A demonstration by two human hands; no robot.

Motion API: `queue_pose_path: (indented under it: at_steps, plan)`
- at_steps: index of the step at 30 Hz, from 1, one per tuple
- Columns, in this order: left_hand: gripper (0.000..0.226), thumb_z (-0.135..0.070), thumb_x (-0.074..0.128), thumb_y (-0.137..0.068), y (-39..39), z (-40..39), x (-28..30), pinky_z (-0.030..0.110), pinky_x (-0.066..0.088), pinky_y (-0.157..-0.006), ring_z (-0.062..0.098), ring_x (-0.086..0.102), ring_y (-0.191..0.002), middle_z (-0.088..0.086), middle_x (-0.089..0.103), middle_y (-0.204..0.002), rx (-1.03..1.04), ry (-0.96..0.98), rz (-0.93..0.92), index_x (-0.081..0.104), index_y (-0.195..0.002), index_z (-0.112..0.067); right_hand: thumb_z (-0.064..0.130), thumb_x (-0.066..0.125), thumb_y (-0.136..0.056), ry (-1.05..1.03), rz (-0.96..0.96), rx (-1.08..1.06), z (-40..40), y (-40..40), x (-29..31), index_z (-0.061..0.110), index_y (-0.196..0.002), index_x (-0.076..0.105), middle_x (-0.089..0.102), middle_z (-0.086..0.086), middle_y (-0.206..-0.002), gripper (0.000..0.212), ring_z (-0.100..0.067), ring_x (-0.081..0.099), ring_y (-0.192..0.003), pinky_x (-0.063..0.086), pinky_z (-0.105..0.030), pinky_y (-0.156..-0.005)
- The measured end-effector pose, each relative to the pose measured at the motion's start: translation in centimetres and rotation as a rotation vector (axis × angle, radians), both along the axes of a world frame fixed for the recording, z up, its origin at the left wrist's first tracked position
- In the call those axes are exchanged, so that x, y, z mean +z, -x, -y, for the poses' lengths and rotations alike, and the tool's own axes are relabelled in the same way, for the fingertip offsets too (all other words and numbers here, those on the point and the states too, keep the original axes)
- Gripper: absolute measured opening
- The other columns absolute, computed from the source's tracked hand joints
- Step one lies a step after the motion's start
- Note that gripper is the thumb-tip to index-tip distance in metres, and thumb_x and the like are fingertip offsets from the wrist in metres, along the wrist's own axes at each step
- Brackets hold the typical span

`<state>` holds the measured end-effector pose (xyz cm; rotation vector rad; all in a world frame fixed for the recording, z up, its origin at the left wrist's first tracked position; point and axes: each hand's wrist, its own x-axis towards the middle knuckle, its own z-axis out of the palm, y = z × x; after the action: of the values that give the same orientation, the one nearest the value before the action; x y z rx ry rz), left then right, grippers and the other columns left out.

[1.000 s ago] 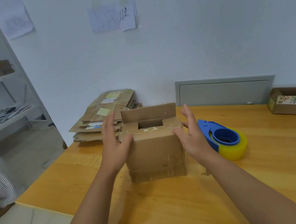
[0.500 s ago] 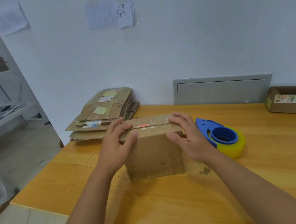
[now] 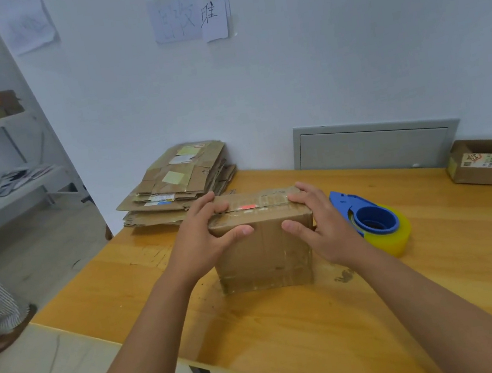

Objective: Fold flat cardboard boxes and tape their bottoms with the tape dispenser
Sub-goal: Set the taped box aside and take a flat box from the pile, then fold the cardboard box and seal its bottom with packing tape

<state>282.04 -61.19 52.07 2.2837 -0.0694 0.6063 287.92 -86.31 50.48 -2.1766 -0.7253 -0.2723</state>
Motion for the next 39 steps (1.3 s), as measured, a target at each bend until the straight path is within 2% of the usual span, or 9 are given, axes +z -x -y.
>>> queue_pose_path:
  at_steps: [10, 14, 17, 19, 21, 25, 32, 36, 39]
  plan:
    - [0.083, -0.082, 0.067, -0.058, -0.6, 0.0, -0.2, 0.036, 0.038, -0.106, -0.003, 0.032, -0.127, -0.019, 0.033, -0.151, -0.005, -0.001, -0.012, 0.058, -0.127, -0.037, 0.09, 0.033, -0.077, 0.01, -0.094, 0.052, 1.0, -0.5, 0.3, 0.039, -0.152, 0.028, 0.015, 0.019, -0.161, 0.091, -0.003, 0.024, -0.143, 0.038, -0.046, -0.112]
    - [0.083, -0.083, 0.068, -0.057, -0.7, -0.3, -0.1, 0.034, 0.034, -0.106, -0.005, 0.028, -0.128, -0.022, 0.03, -0.152, -0.021, -0.011, -0.024, 0.055, -0.127, -0.042, 0.063, 0.037, -0.098, -0.121, -0.049, -0.258, 3.7, -1.7, -0.5, 0.03, -0.153, 0.033, 0.038, 0.0, -0.153, 0.064, -0.018, 0.034, -0.14, 0.03, -0.034, -0.11]
    - [0.08, -0.08, 0.07, -0.058, -0.7, -0.3, -0.2, 0.03, 0.031, -0.104, -0.009, 0.027, -0.129, -0.03, 0.028, -0.151, -0.049, -0.007, -0.021, 0.053, -0.127, -0.045, 0.05, 0.042, -0.099, 0.421, -0.109, -0.608, 5.6, -2.2, -0.8, 0.018, -0.147, 0.039, 0.046, -0.011, -0.141, 0.058, -0.03, 0.043, -0.127, 0.039, -0.041, -0.1]
    - [0.083, -0.079, 0.07, -0.059, -0.7, -0.1, -0.3, 0.03, 0.032, -0.105, -0.01, 0.028, -0.129, -0.032, 0.03, -0.149, -0.049, 0.002, -0.009, 0.054, -0.131, -0.041, 0.049, 0.044, -0.098, 0.692, -0.222, -0.6, 5.9, -2.1, -1.2, 0.019, -0.155, 0.022, 0.046, -0.011, -0.144, 0.068, -0.031, 0.047, -0.127, 0.039, -0.043, -0.103]
    - [0.085, -0.077, 0.07, -0.06, -0.8, 0.2, -0.2, 0.033, 0.036, -0.107, -0.009, 0.032, -0.128, -0.033, 0.035, -0.145, -0.045, 0.004, 0.007, 0.054, -0.134, -0.038, 0.042, 0.045, -0.1, 0.74, -0.227, -0.546, 5.8, -2.1, -1.7, 0.02, -0.158, 0.009, 0.059, -0.007, -0.129, 0.072, -0.026, 0.058, -0.111, 0.04, -0.042, -0.101]
    - [0.08, -0.074, 0.07, -0.064, -1.5, 0.9, 0.3, 0.032, 0.038, -0.105, -0.01, 0.035, -0.124, -0.035, 0.038, -0.139, -0.045, -0.009, 0.033, 0.053, -0.135, -0.039, 0.023, 0.044, -0.102, 0.596, -0.17, -0.534, 5.7, -2.4, -1.8, 0.023, -0.158, 0.008, 0.065, -0.003, -0.105, 0.067, -0.022, 0.058, -0.091, 0.04, -0.042, -0.096]
    - [0.082, -0.075, 0.069, -0.065, -4.1, 3.0, 1.1, 0.03, 0.038, -0.103, -0.007, 0.036, -0.124, -0.025, 0.042, -0.145, -0.092, 0.016, 0.031, 0.054, -0.136, -0.035, 0.021, 0.042, -0.103, -0.021, -0.126, -0.481, 8.2, -1.6, 3.7, 0.032, -0.145, 0.039, 0.054, -0.001, -0.134, 0.044, -0.029, 0.053, -0.113, 0.036, -0.048, -0.102]
    - [0.089, -0.081, 0.064, -0.063, -4.6, 3.6, 0.3, 0.035, 0.036, -0.107, -0.003, 0.036, -0.127, -0.022, 0.042, -0.145, -0.104, -0.059, 0.0, 0.055, -0.137, -0.031, 0.021, 0.045, -0.101, -0.311, -0.047, -0.389, 9.0, -0.9, 7.7, 0.039, -0.135, 0.049, 0.052, 0.016, -0.118, 0.039, -0.005, 0.054, -0.095, 0.043, -0.017, -0.078]
    - [0.089, -0.081, 0.063, -0.063, -4.9, 3.4, 0.0, 0.032, 0.037, -0.106, -0.006, 0.035, -0.125, -0.029, 0.04, -0.138, -0.1, -0.067, -0.003, 0.056, -0.136, -0.031, 0.029, 0.057, -0.094, -0.456, 0.015, -0.286, 8.6, -0.2, 10.2, 0.045, -0.122, 0.055, 0.055, 0.025, -0.113, 0.033, -0.006, 0.06, -0.098, 0.051, -0.024, -0.078]
